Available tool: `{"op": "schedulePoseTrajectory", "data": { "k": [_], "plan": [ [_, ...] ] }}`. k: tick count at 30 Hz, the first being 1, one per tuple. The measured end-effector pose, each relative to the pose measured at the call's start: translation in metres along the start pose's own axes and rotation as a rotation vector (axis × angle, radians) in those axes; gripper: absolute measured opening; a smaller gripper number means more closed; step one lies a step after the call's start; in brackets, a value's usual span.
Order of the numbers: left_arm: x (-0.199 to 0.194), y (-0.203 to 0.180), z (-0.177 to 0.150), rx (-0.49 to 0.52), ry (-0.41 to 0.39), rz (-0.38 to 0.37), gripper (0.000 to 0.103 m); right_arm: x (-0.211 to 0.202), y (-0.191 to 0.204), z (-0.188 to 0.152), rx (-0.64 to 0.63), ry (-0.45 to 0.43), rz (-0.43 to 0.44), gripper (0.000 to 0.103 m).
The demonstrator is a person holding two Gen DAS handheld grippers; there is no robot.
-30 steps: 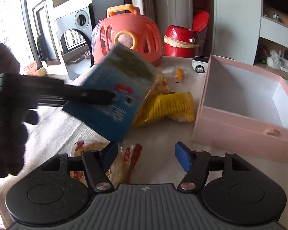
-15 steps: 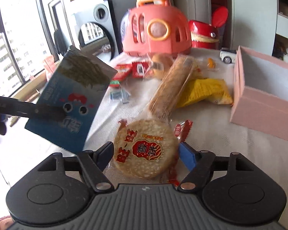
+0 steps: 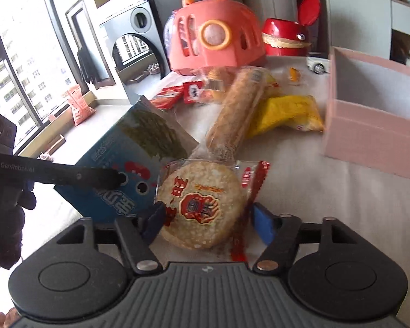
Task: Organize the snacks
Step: 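Carry the blue packet and rice-cracker packet toward the pink box with both grippers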
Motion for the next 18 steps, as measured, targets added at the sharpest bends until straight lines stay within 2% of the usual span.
{"op": "schedulePoseTrajectory", "data": {
  "k": [2,5,7,9,12,18],
  "plan": [
    [0.006,-0.002,0.0,0.006,-0.014,0.017,0.018,-0.011,-0.009,-0.006,0.005,0.0,-0.031,0.065],
    [0.021,-0.003,0.0,0.016,-0.032,0.068,0.023,-0.026,-0.018,-0.014,-0.008,-0.023,-0.133,0.066],
    [0.029,-0.002,0.0,0.005,-0.034,0.082,0.026,-0.034,-0.021,-0.016,-0.017,-0.049,-0.219,0.07],
    [0.034,0.0,-0.001,-0.013,-0.03,0.068,0.026,-0.038,-0.022,-0.017,-0.015,-0.071,-0.258,0.077],
    [0.038,0.001,-0.002,-0.018,-0.014,0.038,0.02,-0.037,-0.018,-0.017,-0.002,-0.07,-0.217,0.078],
    [0.024,0.001,-0.001,-0.002,-0.006,0.081,0.02,-0.007,0.006,-0.009,0.073,-0.014,-0.117,0.078]
  ]
}}
Point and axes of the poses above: each gripper's, at about its wrist camera, not at the fingertips, and x roughly the way its jaws point, y to its left, z to its top, the point moved 1 cm from there along x, roughly the way its jaws point, and after that the axes turned 5 degrees about -y, right-handed, at the moved point
